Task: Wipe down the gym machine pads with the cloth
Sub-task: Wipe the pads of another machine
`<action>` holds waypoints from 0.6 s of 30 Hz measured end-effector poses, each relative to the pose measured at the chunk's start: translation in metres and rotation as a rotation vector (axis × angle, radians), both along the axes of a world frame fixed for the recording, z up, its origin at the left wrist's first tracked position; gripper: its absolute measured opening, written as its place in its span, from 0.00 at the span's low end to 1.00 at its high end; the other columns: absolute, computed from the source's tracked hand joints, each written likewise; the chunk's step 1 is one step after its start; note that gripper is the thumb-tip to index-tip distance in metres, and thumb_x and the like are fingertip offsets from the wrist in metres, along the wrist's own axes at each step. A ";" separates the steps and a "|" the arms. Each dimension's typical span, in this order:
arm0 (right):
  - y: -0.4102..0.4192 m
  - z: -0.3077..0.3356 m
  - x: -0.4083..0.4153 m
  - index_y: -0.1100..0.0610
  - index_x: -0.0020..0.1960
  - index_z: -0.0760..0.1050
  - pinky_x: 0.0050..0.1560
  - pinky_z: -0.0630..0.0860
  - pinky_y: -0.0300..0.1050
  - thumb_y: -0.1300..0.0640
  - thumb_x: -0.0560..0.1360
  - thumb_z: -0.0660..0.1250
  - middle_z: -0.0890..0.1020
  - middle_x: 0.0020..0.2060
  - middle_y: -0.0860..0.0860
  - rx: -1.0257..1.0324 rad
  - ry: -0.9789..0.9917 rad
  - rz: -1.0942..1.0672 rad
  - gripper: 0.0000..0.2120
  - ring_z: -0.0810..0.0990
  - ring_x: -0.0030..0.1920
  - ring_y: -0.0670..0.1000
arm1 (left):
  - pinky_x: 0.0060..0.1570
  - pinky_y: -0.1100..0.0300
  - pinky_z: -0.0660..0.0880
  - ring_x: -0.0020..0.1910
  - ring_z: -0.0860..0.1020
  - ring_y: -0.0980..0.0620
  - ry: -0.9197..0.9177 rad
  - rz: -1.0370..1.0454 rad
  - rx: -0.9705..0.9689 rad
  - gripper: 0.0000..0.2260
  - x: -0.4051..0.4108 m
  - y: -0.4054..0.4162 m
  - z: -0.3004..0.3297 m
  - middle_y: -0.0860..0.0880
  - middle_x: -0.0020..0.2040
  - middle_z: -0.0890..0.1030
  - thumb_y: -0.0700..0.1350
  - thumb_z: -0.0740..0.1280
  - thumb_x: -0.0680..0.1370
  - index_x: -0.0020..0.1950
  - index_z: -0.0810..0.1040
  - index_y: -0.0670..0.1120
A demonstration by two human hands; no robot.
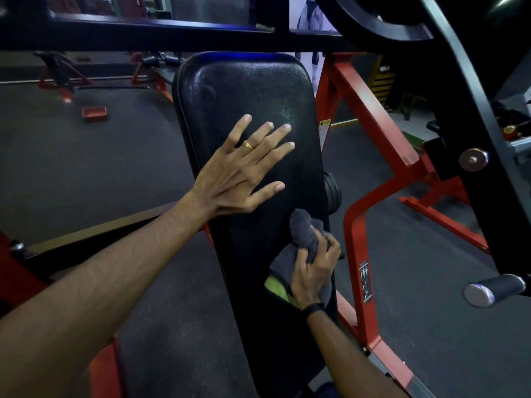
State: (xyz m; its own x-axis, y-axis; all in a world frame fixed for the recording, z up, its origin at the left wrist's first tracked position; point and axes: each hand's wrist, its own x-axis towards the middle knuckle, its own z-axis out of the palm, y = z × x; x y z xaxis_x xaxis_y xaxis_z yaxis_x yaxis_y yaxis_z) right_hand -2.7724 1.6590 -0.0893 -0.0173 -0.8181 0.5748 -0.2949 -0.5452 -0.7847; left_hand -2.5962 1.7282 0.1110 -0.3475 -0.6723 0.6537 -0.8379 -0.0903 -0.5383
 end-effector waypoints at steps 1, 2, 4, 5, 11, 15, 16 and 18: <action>-0.003 0.011 0.006 0.58 0.64 0.78 0.59 0.73 0.63 0.56 0.73 0.60 0.72 0.59 0.60 -0.015 -0.020 -0.010 0.21 0.72 0.61 0.58 | 0.77 0.41 0.50 0.76 0.66 0.42 -0.004 0.003 0.006 0.29 -0.001 0.001 0.000 0.42 0.79 0.63 0.60 0.52 0.84 0.77 0.66 0.42; -0.008 0.026 0.013 0.58 0.64 0.78 0.59 0.73 0.62 0.57 0.73 0.60 0.73 0.59 0.60 -0.042 -0.033 -0.011 0.21 0.72 0.60 0.59 | 0.77 0.41 0.50 0.76 0.66 0.42 -0.009 0.002 0.012 0.29 -0.001 0.001 0.000 0.42 0.79 0.63 0.60 0.52 0.84 0.78 0.66 0.42; -0.027 0.067 0.029 0.58 0.64 0.78 0.58 0.72 0.59 0.57 0.73 0.61 0.74 0.59 0.61 -0.124 -0.028 0.006 0.21 0.73 0.60 0.60 | 0.78 0.41 0.50 0.76 0.65 0.42 -0.034 -0.013 0.032 0.29 -0.001 0.002 0.000 0.41 0.79 0.63 0.60 0.51 0.84 0.78 0.66 0.42; -0.041 0.090 0.037 0.58 0.64 0.78 0.58 0.71 0.58 0.56 0.73 0.61 0.75 0.58 0.61 -0.158 -0.014 0.005 0.21 0.74 0.60 0.61 | 0.78 0.41 0.50 0.76 0.65 0.41 -0.062 -0.031 0.052 0.29 -0.001 0.002 0.000 0.41 0.79 0.63 0.60 0.51 0.84 0.78 0.66 0.42; -0.096 0.137 0.049 0.54 0.66 0.78 0.56 0.68 0.51 0.49 0.74 0.58 0.78 0.56 0.57 -0.085 -0.043 -0.017 0.24 0.73 0.59 0.58 | 0.78 0.40 0.52 0.76 0.66 0.40 -0.191 -0.178 0.158 0.28 0.003 0.002 -0.002 0.39 0.78 0.65 0.59 0.54 0.84 0.76 0.68 0.40; -0.105 0.086 0.018 0.58 0.60 0.78 0.54 0.73 0.51 0.46 0.75 0.61 0.79 0.51 0.55 0.029 -0.101 0.065 0.20 0.77 0.52 0.53 | 0.77 0.40 0.52 0.74 0.68 0.40 -0.198 -0.168 0.146 0.28 0.003 0.001 -0.005 0.39 0.77 0.67 0.59 0.54 0.84 0.75 0.70 0.40; -0.105 0.067 0.009 0.58 0.54 0.76 0.50 0.73 0.52 0.43 0.74 0.61 0.78 0.45 0.54 0.115 -0.130 0.075 0.20 0.76 0.46 0.50 | 0.77 0.40 0.52 0.74 0.68 0.40 -0.200 -0.165 0.144 0.28 0.003 0.000 -0.005 0.39 0.76 0.67 0.59 0.54 0.84 0.74 0.70 0.40; -0.096 0.030 -0.012 0.54 0.45 0.72 0.45 0.70 0.53 0.38 0.72 0.60 0.75 0.38 0.48 0.268 -0.181 0.086 0.18 0.71 0.39 0.45 | 0.77 0.40 0.52 0.73 0.69 0.40 -0.196 -0.160 0.137 0.28 0.003 0.000 -0.006 0.39 0.76 0.68 0.59 0.54 0.84 0.74 0.71 0.40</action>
State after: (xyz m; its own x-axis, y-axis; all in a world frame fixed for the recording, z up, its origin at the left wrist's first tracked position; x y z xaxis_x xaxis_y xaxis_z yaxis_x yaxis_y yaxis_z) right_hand -2.7846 1.5632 -0.0595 -0.0235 -0.9425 0.3334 -0.0995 -0.3296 -0.9389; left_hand -2.5930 1.7281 0.1053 -0.5669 -0.6762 0.4706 -0.7148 0.1196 -0.6891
